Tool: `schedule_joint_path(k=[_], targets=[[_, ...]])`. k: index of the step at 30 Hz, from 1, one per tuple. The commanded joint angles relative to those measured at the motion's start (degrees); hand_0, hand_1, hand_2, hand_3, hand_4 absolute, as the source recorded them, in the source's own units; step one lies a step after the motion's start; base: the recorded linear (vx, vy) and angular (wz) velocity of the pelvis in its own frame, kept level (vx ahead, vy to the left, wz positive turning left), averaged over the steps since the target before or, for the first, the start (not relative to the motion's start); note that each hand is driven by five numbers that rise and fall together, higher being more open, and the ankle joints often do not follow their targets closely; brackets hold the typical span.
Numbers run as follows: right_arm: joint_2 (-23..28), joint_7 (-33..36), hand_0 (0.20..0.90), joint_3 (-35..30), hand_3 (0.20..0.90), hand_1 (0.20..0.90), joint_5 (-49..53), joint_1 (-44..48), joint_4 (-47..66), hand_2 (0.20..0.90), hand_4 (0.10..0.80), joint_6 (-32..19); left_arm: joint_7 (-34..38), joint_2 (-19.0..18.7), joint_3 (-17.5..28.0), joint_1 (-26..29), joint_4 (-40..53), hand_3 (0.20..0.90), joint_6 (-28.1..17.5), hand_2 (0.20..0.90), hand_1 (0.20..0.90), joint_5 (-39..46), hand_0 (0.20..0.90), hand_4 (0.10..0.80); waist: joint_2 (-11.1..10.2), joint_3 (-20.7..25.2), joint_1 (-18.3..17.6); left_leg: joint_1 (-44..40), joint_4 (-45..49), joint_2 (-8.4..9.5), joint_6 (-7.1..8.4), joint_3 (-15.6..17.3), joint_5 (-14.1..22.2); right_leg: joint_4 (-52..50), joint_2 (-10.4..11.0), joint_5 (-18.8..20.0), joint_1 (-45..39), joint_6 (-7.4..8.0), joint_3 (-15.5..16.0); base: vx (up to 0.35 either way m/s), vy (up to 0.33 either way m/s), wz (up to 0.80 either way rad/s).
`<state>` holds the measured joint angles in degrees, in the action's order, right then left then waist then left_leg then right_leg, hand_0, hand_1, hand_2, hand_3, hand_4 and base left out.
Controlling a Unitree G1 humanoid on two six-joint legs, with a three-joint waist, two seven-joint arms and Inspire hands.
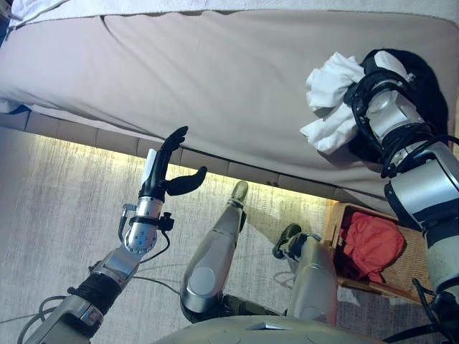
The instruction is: Pick up the clothes from the bed and place them into the basket
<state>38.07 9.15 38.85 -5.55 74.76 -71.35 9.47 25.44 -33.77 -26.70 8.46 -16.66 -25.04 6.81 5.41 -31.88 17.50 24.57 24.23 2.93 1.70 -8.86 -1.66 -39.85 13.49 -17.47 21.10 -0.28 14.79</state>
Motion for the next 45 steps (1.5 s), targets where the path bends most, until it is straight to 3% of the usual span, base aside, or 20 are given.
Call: schedule_joint_path(k=[1,4,7,14,27,35,40,45], targets=[[7.1,8.9,0.3,2.1,0.2,0.3,1.8,7.1,5.7,0.3,0.1,-7.2,0.7,-0.8,1.0,0.1,0.8,0.9,-1.6,0.9,0.9,1.4,0.9,0.8,-4.8,8.9,-0.3,-5.6,0.7,0.24,-2.36,2.4,10.7,11.3,-4.7,3.1,-8.7,-1.86,4.1,0.072,-0.016,-0.15],[8.2,9.8,0.3,1.5,0.2,0.3,4.4,6.7,8.4,0.3,0.1,-8.3,-0.2,-0.2,0.6,-0.2,-0.6,0.9,0.4,0.9,0.9,1.5,0.9,0.8,-5.7,11.2,-1.2,-10.0,-3.5,-0.69,-1.85,3.0,9.8,16.5,-5.5,4.2,-13.2,-1.14,3.9,0.069,0.007,-0.14],[10.5,7.6,0.3,1.0,0.2,0.3,8.1,7.2,10.1,0.3,0.1,-9.8,-1.2,1.1,-0.3,-0.7,-3.3,0.9,3.1,0.9,0.9,1.7,0.9,0.8,-7.0,16.6,-3.3,-16.7,-10.1,-1.63,-1.42,4.5,7.3,25.1,-6.4,7.6,-20.0,-0.25,3.7,0.153,0.048,-0.16],[14.5,6.0,0.3,0.5,0.2,0.3,11.3,9.0,10.4,0.3,0.1,-12.6,-2.6,2.5,-0.9,-1.5,-7.8,0.9,3.0,0.9,0.9,0.6,0.9,0.8,-8.2,23.6,-6.4,-24.1,-18.3,-3.06,-0.9,6.7,5.4,32.6,-7.4,11.2,-25.1,1.76,1.3,0.071,0.033,-0.09],[22.4,4.5,0.3,-3.0,0.2,0.3,13.8,4.5,11.9,0.3,0.1,-12.7,-3.1,3.3,-0.6,2.3,-13.9,0.9,1.5,0.9,0.9,0.4,0.9,0.8,-8.9,28.2,-12.8,-30.1,-27.4,-5.15,-0.13,11.9,3.9,39.7,-8.0,15.5,-26.7,4.37,-4.5,-0.018,0.0,-0.23],[23.1,4.8,0.3,-13.4,0.2,0.3,14.1,-12.9,21.8,0.3,0.1,-12.5,-3.3,4.2,1.5,4.2,-15.2,0.9,1.2,0.9,0.9,-0.8,0.9,0.8,-8.5,27.3,-18.1,-31.2,-25.4,-6.18,-0.29,16.4,6.1,39.3,-8.6,15.8,-25.5,4.39,-9.4,-0.039,0.018,-0.36],[20.6,2.8,0.3,-24.0,0.2,0.3,11.7,-32.8,27.9,0.3,0.1,-11.5,-4.0,6.2,2.2,6.8,-16.2,0.9,3.0,0.9,0.9,-1.7,0.9,0.8,-8.2,27.0,-23.2,-32.4,-25.5,-7.29,-0.43,19.2,6.8,39.0,-10.0,15.9,-24.6,4.24,-14.3,-0.03,0.005,-0.31],[17.2,0.9,0.3,-27.5,0.2,0.3,11.2,-41.2,27.5,0.3,0.1,-10.9,-4.9,7.5,1.9,8.5,-17.8,0.9,3.6,0.9,0.9,-2.3,0.9,0.8,-8.0,26.6,-26.0,-33.2,-25.8,-7.69,-0.35,21.3,7.1,39.6,-10.7,16.7,-23.8,4.58,-17.4,-0.025,-0.019,-0.34]])
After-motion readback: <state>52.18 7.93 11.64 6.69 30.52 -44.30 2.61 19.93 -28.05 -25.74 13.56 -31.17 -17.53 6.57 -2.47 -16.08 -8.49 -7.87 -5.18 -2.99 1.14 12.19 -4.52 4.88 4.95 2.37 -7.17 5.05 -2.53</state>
